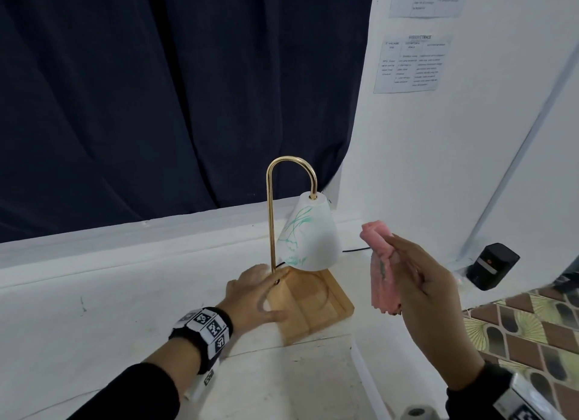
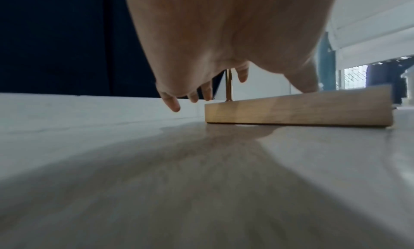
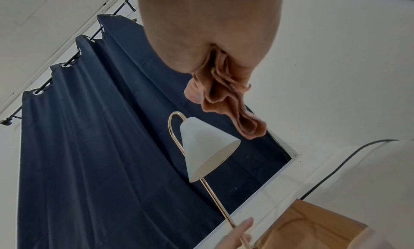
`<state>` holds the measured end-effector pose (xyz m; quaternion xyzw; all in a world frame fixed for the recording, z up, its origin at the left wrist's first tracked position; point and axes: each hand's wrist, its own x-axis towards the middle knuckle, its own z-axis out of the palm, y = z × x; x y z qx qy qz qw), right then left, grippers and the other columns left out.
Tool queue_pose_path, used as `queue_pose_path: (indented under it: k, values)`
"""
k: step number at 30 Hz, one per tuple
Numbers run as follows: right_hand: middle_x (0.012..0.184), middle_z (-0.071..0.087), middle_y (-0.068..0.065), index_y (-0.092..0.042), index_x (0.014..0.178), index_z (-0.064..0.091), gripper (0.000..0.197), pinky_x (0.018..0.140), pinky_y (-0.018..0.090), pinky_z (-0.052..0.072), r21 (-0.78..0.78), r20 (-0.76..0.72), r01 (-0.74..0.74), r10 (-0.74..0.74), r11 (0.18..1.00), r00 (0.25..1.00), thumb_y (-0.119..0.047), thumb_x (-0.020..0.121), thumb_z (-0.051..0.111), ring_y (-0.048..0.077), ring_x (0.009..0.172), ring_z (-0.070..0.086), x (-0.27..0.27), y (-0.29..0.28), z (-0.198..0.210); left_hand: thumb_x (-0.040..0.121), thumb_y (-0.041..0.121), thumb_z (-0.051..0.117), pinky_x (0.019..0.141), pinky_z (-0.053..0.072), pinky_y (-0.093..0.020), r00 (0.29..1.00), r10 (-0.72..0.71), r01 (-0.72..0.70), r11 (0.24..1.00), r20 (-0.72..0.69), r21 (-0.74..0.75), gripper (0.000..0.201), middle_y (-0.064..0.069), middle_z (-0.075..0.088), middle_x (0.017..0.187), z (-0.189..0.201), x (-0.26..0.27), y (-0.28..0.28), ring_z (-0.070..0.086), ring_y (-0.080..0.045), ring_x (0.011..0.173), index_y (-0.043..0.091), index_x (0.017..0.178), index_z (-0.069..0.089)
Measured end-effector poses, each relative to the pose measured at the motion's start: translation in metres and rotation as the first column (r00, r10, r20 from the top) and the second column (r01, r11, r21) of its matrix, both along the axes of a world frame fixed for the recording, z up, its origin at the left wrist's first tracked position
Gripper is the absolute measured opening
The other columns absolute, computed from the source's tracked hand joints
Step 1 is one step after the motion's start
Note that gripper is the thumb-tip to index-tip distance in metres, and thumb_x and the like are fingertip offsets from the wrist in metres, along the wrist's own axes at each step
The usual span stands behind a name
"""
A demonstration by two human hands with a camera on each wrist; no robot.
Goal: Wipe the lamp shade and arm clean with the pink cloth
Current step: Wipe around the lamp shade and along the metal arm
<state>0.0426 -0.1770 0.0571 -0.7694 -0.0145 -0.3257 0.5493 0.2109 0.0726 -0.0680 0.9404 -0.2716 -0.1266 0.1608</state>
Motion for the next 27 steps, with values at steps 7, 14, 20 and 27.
queue_pose_path:
  k: [7,14,20,27]
  values:
    - [0.065,0.064,0.003,-0.065,0.1,0.065,0.07,0.047,0.024,0.047,-0.057,0.022,0.008,-0.007,0.998,1.0,0.002,0.104,0.047,0.017,0.048,0.058,-0.003,0.005,0.008,0.061,0.096,0.01,0.12,0.015,-0.042,0.978,-0.182,0.138,0.928,0.1,0.346,0.126,-0.006,0.014,0.166,0.004,0.008,-0.015,0.016,-0.023,0.149,0.018,0.16,0.0]
    - [0.117,0.071,-0.018,-0.04,0.12,0.067,0.034,0.078,0.048,0.059,-0.088,0.081,0.148,-0.141,0.985,0.987,-0.021,0.1,0.046,0.013,0.096,0.069,0.001,0.015,-0.003,0.064,0.096,0.006,0.117,0.025,-0.041,0.985,-0.099,0.046,0.939,0.138,0.341,0.128,-0.012,0.015,0.166,-0.003,-0.024,-0.018,0.022,-0.031,0.146,0.012,0.159,-0.002]
    - [0.156,0.041,-0.004,-0.01,0.14,0.057,0.04,0.117,0.019,0.036,-0.492,0.321,0.101,0.072,0.865,0.944,-0.001,0.102,0.049,0.005,0.146,0.04,0.033,0.046,0.013,0.062,0.091,-0.007,0.124,0.007,-0.042,0.995,-0.013,-0.017,0.96,0.103,0.281,0.126,-0.016,-0.009,0.167,-0.017,-0.057,-0.025,-0.006,-0.03,0.154,0.01,0.158,-0.011]
    - [0.162,0.036,0.014,-0.005,0.147,0.05,0.06,0.127,0.052,0.019,-0.927,0.203,0.165,0.082,0.337,0.976,0.003,0.088,0.059,0.033,0.155,0.022,0.066,0.049,-0.003,0.079,0.091,0.024,0.125,-0.003,-0.041,0.999,0.028,-0.037,0.974,0.045,0.222,0.119,-0.013,-0.025,0.164,-0.025,-0.06,-0.025,-0.023,-0.023,0.152,0.011,0.157,-0.019]
